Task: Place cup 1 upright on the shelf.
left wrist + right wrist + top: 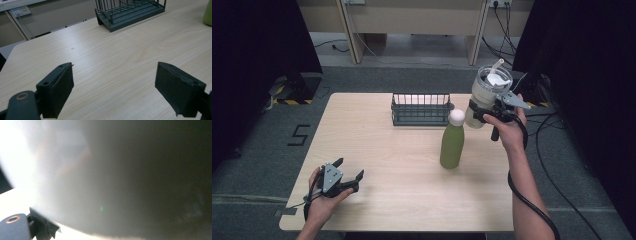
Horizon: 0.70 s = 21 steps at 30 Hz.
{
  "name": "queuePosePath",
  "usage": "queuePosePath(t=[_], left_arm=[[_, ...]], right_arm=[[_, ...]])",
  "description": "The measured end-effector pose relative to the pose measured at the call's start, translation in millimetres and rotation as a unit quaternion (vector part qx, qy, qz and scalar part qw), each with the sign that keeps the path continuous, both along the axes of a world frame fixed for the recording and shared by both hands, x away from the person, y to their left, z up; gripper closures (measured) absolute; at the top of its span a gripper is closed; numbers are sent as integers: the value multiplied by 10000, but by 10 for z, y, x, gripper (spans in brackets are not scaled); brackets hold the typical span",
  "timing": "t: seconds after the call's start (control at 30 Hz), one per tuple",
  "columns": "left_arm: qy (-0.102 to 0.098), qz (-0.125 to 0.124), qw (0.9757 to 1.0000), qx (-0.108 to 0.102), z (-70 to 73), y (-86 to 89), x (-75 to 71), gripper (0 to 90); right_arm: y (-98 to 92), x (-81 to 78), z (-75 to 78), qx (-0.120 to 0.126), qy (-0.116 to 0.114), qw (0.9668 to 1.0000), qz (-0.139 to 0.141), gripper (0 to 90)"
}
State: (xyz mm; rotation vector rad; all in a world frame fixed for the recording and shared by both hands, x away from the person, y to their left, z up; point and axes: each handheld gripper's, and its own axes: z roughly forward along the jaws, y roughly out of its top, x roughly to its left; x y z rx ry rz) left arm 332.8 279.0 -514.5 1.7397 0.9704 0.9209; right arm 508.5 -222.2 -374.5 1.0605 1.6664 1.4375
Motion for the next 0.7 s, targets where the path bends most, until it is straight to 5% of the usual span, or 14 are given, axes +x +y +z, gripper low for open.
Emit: queuePosePath(t=[0.7], left_arm=[[18,159,9999,2,-4,22,-3,146]], right_arm=[[372,679,120,117,149,9994,278,98]])
